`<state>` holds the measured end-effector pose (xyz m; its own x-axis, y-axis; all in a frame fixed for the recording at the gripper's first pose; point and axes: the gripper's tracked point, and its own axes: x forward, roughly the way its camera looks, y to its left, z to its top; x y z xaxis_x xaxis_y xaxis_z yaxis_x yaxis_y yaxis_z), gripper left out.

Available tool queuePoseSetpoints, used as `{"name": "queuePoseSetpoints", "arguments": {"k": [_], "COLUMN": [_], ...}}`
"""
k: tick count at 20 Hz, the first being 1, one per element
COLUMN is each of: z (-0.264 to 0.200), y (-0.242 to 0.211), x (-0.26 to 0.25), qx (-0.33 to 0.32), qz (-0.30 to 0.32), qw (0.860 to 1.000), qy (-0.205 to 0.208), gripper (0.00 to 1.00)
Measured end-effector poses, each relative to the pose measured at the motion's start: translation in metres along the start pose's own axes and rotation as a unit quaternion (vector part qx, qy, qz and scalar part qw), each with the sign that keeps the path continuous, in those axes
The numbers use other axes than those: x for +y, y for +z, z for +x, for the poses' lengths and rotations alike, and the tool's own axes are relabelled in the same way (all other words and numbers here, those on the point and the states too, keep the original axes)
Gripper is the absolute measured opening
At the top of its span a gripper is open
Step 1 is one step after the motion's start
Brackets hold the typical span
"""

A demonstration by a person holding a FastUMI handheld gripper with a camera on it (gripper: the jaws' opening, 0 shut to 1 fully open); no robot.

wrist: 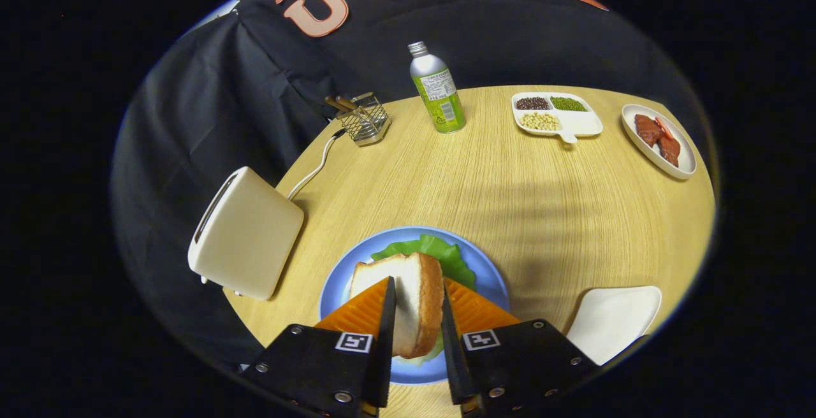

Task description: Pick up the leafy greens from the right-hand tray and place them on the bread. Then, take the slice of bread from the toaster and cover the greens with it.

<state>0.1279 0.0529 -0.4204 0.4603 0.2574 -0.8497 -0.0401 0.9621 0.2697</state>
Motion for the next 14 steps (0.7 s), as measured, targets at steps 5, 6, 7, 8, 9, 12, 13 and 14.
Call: {"name": "queuePoseSetpoints", "arguments": {"k": [5,6,7,8,9,12,13,14], "z": [0.007,0.008,0.006,0.002,0.0,-0.016,-0.023,-0.031], "y": [-0.009,-0.007,-0.007,-0.004,0.001,0.02,0.026,0.032], "x": [-0.012,-0.014,-0.015,-0.016,-0.019,-0.028,-0.027,-0.024], "qx": [-0.009,-0.015,-0.019,-0.026,-0.038,-0.084,-0.1,-0.116], "qz": [-0.044,-0.047,-0.05,-0.055,-0.064,-0.099,-0.103,-0.104], "qw": [0.998,0.998,0.998,0.997,0.995,0.986,0.984,0.981], "qy": [-0.036,-0.039,-0.044,-0.049,-0.062,-0.104,-0.11,-0.112], "gripper": [0.6,0.61,0.63,0.64,0.66,0.68,0.7,0.71]}}
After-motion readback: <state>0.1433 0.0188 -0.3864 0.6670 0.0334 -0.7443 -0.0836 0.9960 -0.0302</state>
